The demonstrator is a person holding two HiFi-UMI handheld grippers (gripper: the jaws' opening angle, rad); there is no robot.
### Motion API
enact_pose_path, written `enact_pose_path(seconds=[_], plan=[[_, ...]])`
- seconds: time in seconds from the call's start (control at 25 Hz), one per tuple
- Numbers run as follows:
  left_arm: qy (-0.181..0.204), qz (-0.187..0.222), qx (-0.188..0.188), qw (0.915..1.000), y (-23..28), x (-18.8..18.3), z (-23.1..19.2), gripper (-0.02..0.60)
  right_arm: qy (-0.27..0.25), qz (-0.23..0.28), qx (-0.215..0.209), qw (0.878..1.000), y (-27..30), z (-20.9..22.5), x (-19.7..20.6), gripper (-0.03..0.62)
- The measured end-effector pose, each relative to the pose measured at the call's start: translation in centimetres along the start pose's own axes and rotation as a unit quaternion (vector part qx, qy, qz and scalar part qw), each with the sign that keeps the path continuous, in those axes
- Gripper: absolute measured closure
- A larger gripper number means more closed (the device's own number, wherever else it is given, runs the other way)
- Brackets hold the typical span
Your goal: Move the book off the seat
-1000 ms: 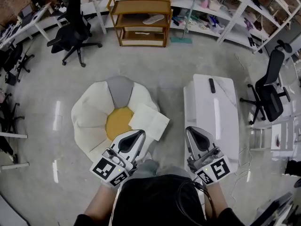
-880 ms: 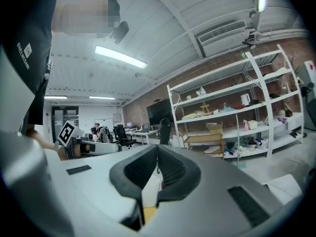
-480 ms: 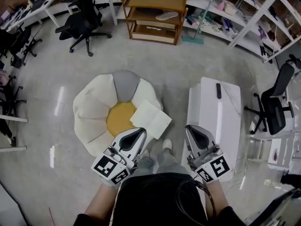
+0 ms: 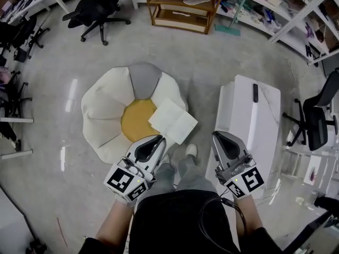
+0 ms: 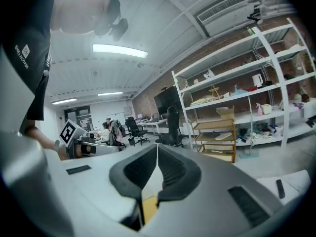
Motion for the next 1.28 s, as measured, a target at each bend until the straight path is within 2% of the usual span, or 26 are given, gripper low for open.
enact_pose_path(seconds=[0.24,0.64,1.28], plan=[[-0.022,-0.04,-0.01,0.9989,1.0,3.1,-1.8,0.541,0.018,-0.026,-0.009,0.999,1.4,1.3,3.5,0.579],[-0.059,-0.093,-0.039,0.9931,2.6,9.5,-6.2,0.463,0.044,-0.074,-0.014,0.996,3.9,3.4,10.5,0.579],[-0.067,-0.164,-0.035,0.9835,7.1,22.1,-15.2,0.379,0.067,-0.114,-0.004,0.991,8.2,7.1,24.4,0.575]])
Point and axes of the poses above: the fingertips, and each gripper's own axes: y forward along the fingers, z to its right, x out of its underside, the point moved 8 cm from there along -y, backward along the fingers, and after that the axes turned 5 degrees about x, right-handed, at the moved point
